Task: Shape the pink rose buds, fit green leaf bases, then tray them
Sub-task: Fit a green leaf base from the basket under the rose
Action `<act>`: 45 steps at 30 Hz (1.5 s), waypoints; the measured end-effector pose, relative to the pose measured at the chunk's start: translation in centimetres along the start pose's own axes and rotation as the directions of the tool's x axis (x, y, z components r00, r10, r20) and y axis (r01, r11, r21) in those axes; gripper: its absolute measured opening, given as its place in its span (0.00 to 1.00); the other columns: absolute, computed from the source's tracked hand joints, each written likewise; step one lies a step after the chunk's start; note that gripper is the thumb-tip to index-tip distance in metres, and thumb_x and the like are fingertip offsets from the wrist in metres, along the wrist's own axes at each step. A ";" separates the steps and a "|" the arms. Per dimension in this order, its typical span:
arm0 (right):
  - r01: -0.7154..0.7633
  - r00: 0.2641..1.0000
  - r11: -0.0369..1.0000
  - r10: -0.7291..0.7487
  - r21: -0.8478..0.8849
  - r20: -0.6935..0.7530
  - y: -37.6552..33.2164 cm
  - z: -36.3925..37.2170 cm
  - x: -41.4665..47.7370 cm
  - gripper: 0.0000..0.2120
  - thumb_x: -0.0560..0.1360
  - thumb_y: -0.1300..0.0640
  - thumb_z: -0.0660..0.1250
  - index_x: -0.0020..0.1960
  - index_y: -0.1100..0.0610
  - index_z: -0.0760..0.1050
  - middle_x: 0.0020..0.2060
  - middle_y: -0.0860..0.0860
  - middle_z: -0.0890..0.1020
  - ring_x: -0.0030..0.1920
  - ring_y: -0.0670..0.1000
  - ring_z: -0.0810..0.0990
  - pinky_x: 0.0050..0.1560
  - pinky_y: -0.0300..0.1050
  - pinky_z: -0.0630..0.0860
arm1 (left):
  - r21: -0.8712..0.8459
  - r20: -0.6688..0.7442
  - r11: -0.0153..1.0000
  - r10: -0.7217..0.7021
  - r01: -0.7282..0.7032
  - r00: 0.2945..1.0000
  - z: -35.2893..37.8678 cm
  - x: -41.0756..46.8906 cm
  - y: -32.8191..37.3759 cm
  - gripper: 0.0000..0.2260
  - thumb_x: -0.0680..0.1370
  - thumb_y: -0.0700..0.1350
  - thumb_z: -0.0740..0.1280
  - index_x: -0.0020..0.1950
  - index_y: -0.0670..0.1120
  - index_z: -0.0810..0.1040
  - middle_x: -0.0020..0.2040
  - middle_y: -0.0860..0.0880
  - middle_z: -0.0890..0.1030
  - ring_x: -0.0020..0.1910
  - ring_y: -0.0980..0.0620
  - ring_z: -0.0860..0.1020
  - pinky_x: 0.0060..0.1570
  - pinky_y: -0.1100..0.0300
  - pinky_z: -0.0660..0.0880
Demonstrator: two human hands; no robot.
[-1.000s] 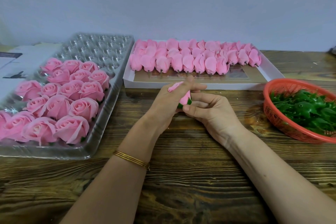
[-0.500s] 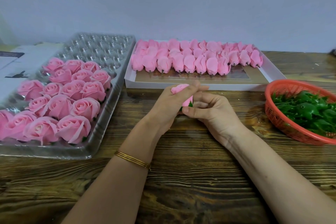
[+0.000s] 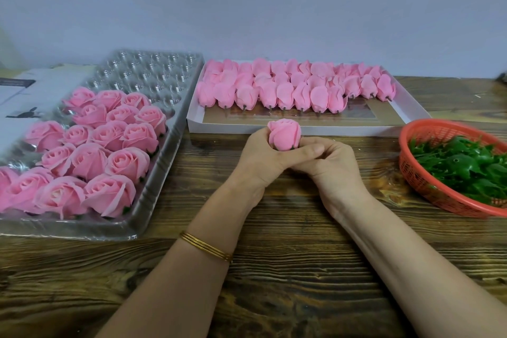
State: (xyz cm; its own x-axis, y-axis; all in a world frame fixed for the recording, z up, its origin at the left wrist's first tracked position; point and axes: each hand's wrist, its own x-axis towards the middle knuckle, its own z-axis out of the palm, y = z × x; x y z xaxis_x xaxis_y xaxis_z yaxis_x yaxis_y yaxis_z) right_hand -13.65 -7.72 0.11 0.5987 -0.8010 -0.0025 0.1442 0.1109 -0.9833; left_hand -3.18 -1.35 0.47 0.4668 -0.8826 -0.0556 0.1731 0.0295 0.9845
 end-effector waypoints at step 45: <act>0.117 0.993 0.993 -0.117 0.022 0.032 -2.1 -1.6 0.8 0.09 0.69 0.60 0.73 0.49 0.58 0.79 0.38 0.48 0.80 0.43 0.49 0.77 0.52 0.45 0.74 | 0.161 0.017 0.985 0.066 -0.068 0.998 -0.1 0.0 -0.1 0.08 0.75 0.45 0.74 0.38 0.46 0.79 0.29 0.51 0.79 0.29 0.58 0.76 0.29 0.67 0.73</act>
State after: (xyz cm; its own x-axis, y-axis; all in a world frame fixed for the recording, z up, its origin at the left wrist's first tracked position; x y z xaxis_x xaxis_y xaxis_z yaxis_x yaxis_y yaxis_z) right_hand -14.79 -9.55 1.90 0.6027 -0.7891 0.1188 0.2301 0.0294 -0.9727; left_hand -3.14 -1.37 0.33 0.4622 -0.8867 0.0122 -0.0011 0.0132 0.9999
